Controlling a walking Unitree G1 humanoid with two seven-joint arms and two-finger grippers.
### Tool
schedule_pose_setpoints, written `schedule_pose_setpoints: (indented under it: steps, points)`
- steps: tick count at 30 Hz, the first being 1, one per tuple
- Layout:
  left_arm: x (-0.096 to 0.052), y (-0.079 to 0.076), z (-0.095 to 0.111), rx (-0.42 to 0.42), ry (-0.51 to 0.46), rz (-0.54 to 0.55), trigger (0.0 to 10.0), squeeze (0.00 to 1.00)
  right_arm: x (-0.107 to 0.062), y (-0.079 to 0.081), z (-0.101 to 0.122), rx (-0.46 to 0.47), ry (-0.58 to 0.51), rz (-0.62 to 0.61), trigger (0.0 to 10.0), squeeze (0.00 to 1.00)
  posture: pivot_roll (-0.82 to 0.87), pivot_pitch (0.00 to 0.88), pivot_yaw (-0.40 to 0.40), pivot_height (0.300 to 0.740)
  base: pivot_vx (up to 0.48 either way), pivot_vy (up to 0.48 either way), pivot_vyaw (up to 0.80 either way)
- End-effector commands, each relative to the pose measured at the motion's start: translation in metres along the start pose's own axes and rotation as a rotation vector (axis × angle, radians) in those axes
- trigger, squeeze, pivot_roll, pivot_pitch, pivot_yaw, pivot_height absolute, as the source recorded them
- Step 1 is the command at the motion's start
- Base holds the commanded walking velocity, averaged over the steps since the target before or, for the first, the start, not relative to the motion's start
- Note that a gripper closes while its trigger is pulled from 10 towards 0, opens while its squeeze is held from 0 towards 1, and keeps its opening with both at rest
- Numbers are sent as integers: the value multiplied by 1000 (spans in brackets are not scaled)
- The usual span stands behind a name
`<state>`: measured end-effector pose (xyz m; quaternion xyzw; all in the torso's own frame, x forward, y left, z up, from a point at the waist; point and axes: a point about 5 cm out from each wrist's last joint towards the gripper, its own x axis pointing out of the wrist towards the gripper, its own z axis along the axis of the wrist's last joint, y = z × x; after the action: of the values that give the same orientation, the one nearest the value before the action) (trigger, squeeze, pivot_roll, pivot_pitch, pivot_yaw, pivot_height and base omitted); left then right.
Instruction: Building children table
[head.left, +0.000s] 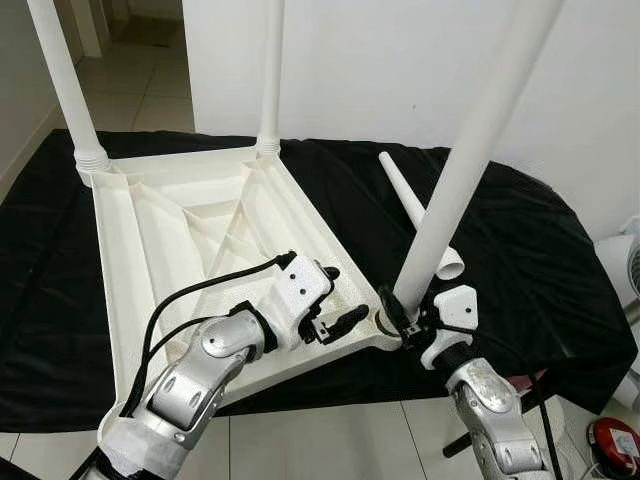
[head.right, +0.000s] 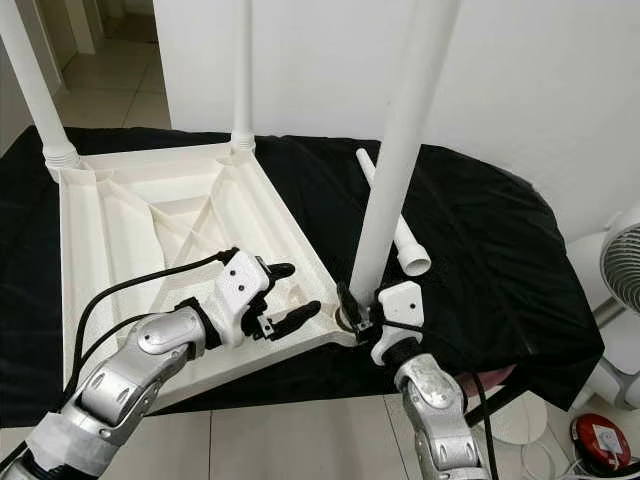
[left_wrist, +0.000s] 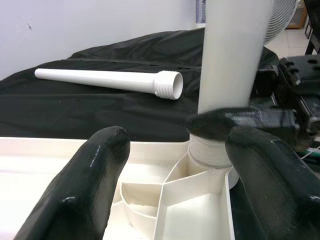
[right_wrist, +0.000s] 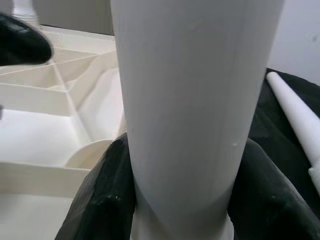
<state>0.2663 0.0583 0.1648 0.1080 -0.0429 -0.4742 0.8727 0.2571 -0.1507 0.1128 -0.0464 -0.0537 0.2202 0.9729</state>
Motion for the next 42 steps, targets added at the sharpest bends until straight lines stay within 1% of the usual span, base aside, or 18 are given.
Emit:
schedule_pose_setpoints:
  steps: [1,3,10,12,14,15,17,18,20,28,30,33,35,38,39,42]
  points:
    - [0,-1,2,6,0,7,10000,0,-8,4,-18,24,93,48,10000,0,-3,0,-93,740,0,0,0]
    - [1,-1,3,7,1,6,10000,0,-10,8,-18,32,88,90,10000,0,-6,0,-91,740,0,0,0]
    - [2,-1,4,9,-1,2,10000,0,-10,8,-18,46,81,121,10000,0,-8,0,-85,740,0,0,0]
    - [2,-1,5,12,-2,2,10000,0,-10,7,-21,65,90,132,10000,0,-8,0,-85,740,0,0,0]
    - [2,-1,5,12,-2,2,10000,0,-10,7,-21,65,90,132,10000,0,-8,0,-85,740,0,0,0]
    - [2,-1,5,12,-2,1,10000,0,-10,6,-23,82,100,134,10000,0,-9,0,-83,740,0,0,0]
    - [3,0,6,18,-3,1,10000,0,-9,2,-31,128,133,111,10000,0,-8,0,-84,740,0,0,0]
    - [3,0,6,18,-3,1,10000,0,-9,2,-31,128,133,111,10000,0,-8,0,-84,740,0,0,0]
    - [3,1,7,20,-5,1,10000,0,-8,-1,-33,172,141,87,10000,0,-7,0,-82,740,0,0,0]
    - [2,1,7,21,-5,2,10000,0,-6,-2,-36,212,168,68,10000,0,-4,0,-84,740,0,0,0]
    - [2,1,7,21,-5,3,10000,0,-3,-3,-38,234,188,45,10000,0,-4,0,-84,740,0,0,0]
    - [2,1,8,20,-6,3,10000,0,-2,-4,-38,238,196,37,10000,0,-4,0,-84,740,0,0,0]
    - [3,1,8,21,-6,4,10000,0,2,-4,-40,259,236,14,10000,0,-4,0,-84,740,0,0,0]
    - [3,1,8,21,-6,4,10000,0,3,-4,-41,269,246,7,10000,0,-2,0,-86,740,0,0,0]
    - [2,1,8,21,-6,5,10000,0,5,-6,-42,301,265,-20,10000,0,-2,0,-86,740,0,0,0]
    - [2,1,8,22,-5,5,10000,0,7,-6,-42,326,267,-35,10000,0,0,0,-88,740,0,0,0]
